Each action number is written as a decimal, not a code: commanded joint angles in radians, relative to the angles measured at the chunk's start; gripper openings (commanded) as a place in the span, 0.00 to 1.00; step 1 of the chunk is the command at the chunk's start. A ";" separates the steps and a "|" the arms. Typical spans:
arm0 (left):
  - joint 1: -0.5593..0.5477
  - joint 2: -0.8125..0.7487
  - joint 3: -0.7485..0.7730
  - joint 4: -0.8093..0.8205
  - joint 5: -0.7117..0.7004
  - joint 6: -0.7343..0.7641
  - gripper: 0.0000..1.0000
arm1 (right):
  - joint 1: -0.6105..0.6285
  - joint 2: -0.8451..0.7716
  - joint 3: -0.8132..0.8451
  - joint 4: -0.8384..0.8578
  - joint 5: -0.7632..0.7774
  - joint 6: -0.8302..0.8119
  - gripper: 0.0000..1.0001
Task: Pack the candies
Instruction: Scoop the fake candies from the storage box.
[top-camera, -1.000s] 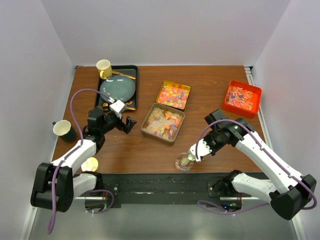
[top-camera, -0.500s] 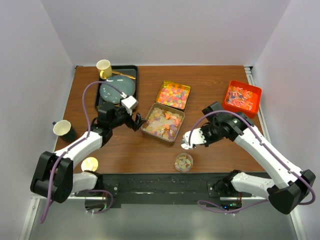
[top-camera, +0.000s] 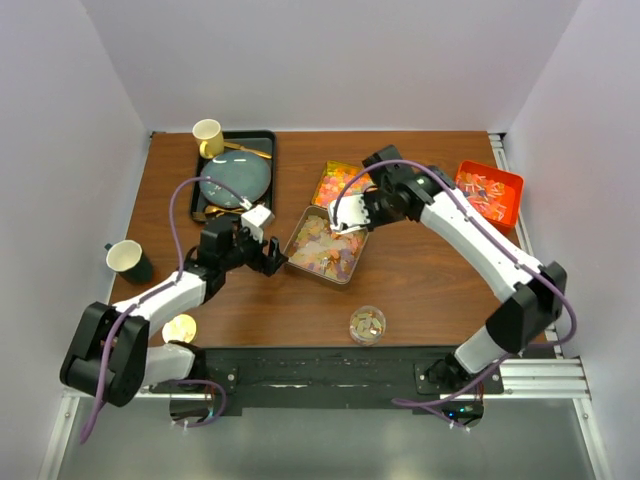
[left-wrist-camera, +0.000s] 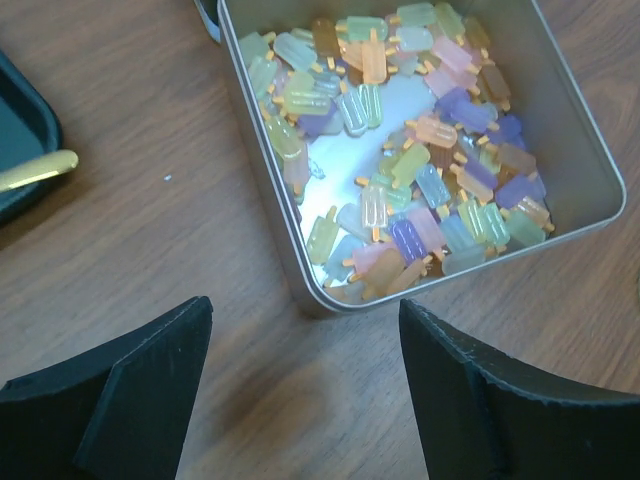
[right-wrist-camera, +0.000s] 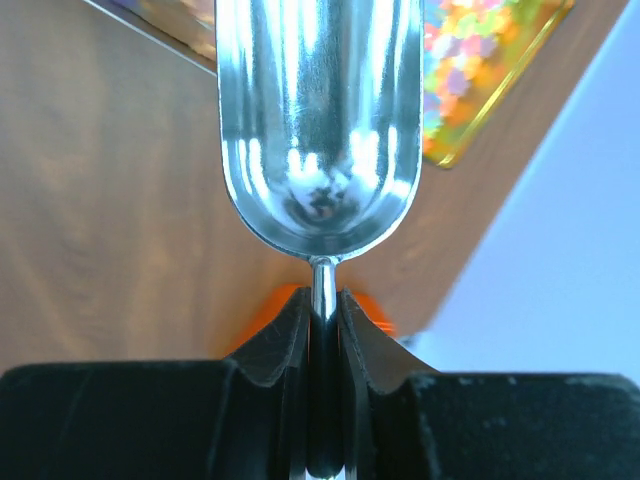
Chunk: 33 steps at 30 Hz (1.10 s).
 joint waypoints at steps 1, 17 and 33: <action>-0.008 0.019 -0.034 0.174 0.019 0.018 0.82 | 0.005 0.108 0.132 -0.036 0.107 -0.280 0.00; -0.046 0.097 -0.121 0.300 0.052 -0.057 0.80 | 0.025 0.370 0.335 -0.136 0.270 -0.573 0.00; -0.131 0.148 -0.164 0.364 -0.083 -0.085 0.85 | 0.080 0.496 0.303 -0.097 0.322 -0.539 0.00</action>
